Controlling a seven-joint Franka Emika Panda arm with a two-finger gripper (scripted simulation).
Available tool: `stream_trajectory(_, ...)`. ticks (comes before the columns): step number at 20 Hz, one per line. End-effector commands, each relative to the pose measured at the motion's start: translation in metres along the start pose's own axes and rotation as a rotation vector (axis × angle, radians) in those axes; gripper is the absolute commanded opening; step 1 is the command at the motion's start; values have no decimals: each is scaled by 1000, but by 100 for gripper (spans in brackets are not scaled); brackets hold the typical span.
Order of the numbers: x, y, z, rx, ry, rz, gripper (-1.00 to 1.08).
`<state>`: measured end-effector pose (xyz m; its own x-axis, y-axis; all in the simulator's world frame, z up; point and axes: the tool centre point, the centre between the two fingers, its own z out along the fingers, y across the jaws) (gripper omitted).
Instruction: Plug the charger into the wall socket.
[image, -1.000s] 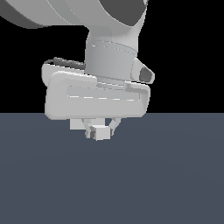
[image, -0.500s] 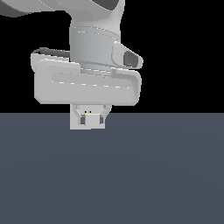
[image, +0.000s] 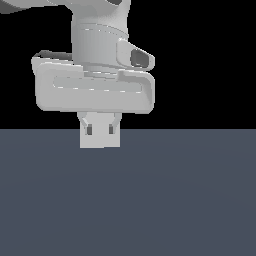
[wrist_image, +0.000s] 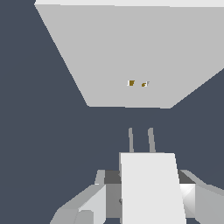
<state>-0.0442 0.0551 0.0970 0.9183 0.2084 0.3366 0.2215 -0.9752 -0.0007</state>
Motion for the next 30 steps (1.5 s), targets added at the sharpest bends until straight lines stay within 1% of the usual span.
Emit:
stream_trajectory(1,2,-1,-1,-5,-1,14,-100)
stream_trajectory(15,6,-1,-1,-10,-3,24,-100)
stream_trajectory(19,16,-1,2,-11,-3,24,-100)
stream_trajectory(26,41,0,11,-11,-3,24,-100)
stream_trajectory(30,48,0,14,-11,-3,24,-100)
